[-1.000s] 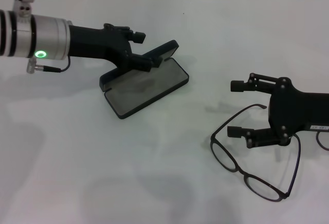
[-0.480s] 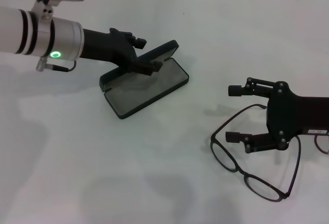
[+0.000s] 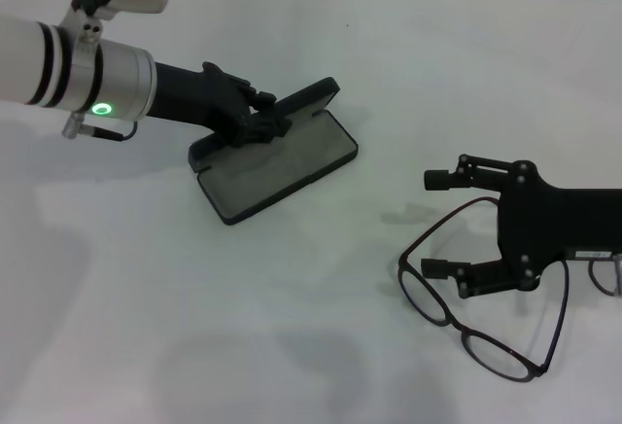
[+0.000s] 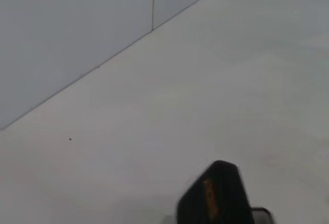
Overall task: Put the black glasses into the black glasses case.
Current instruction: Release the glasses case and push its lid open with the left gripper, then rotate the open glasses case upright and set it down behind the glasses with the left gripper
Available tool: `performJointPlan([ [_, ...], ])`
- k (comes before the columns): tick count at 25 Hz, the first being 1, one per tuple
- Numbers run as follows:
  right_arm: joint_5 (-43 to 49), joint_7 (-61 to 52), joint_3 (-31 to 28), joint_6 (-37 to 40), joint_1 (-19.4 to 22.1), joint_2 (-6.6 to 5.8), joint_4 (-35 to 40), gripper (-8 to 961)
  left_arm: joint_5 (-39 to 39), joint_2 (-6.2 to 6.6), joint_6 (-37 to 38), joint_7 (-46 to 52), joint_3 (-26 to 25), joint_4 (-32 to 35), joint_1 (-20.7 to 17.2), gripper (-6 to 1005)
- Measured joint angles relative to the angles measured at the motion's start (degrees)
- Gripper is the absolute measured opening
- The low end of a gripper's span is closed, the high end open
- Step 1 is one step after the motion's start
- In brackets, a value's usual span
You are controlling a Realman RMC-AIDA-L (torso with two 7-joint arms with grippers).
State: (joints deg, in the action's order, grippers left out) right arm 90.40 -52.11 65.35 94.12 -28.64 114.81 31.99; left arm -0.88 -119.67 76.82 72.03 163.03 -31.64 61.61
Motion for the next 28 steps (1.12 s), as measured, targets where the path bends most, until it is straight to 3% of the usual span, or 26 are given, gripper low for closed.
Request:
performJointPlan([
  [5, 1.58, 0.00, 0.31, 0.26, -0.19, 0.34, 0.02, 884, 0.38, 0.18, -0.25, 0.10, 0.00, -0.30, 0.21, 373],
  [16, 3.16, 3.24, 4.38, 0.16, 0.50, 0.83, 0.26, 885, 2.59, 0.30, -0.45, -4.29, 0.00, -0.46, 4.19, 202],
  [21, 2.65, 7.16, 4.43, 0.13, 2.00, 1.09, -0.85, 885, 2.42, 0.02, -0.76, -12.15, 0.00, 1.83, 7.63, 217],
  [28, 1.61, 9.79, 3.80, -0.40, 3.41, 1.03, -2.58, 885, 2.24, -0.12, -6.82, -23.86, 0.01, 11.44, 9.57, 238],
])
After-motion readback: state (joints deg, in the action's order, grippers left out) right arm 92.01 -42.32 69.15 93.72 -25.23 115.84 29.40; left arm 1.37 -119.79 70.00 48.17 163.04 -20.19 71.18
